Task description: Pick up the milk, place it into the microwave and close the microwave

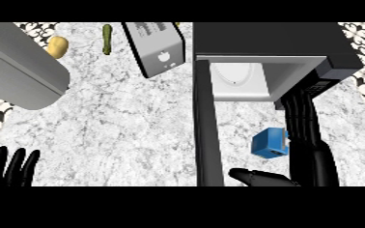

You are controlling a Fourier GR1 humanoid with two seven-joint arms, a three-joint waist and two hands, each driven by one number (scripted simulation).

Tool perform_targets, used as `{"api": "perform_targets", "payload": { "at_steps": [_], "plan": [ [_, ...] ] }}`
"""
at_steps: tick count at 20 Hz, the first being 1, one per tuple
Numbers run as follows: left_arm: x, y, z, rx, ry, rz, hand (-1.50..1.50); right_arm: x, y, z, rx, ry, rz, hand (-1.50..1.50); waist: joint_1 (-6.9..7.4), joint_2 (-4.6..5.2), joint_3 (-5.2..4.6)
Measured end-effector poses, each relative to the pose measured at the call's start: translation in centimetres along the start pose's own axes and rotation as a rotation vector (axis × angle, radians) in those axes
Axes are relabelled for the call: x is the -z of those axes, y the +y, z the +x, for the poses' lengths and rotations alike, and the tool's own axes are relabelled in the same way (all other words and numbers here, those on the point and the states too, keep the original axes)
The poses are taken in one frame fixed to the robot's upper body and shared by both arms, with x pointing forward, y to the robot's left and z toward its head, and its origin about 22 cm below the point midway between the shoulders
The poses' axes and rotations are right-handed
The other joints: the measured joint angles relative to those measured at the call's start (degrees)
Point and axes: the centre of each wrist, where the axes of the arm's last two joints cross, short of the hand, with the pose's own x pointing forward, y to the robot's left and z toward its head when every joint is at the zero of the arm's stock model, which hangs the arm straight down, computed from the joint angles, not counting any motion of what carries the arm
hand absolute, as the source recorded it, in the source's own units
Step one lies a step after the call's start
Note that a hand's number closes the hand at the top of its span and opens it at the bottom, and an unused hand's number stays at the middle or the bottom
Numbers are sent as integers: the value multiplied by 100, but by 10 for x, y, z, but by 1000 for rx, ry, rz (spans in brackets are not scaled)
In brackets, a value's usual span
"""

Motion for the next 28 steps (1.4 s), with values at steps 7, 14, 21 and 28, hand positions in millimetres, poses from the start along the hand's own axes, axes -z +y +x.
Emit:
{"api": "perform_targets", "payload": {
  "at_steps": [7, 14, 21, 28],
  "plan": [
    [-7, 2, 4, -3, -2, 3, -150, -15, -33, -44, -38, 34, -39, -150, -7, 0, 1],
    [-5, 4, 5, -4, -2, -2, -150, -31, -57, -74, -45, 55, -36, -150, -14, 1, 1],
    [-15, 4, 1, -11, -6, -7, -150, -30, -66, -94, -78, 41, 3, -150, 4, -1, -1],
    [-18, 6, -2, -12, -4, -13, -150, -26, -67, -119, -84, 36, 8, -150, 6, 1, 0]
  ]
}}
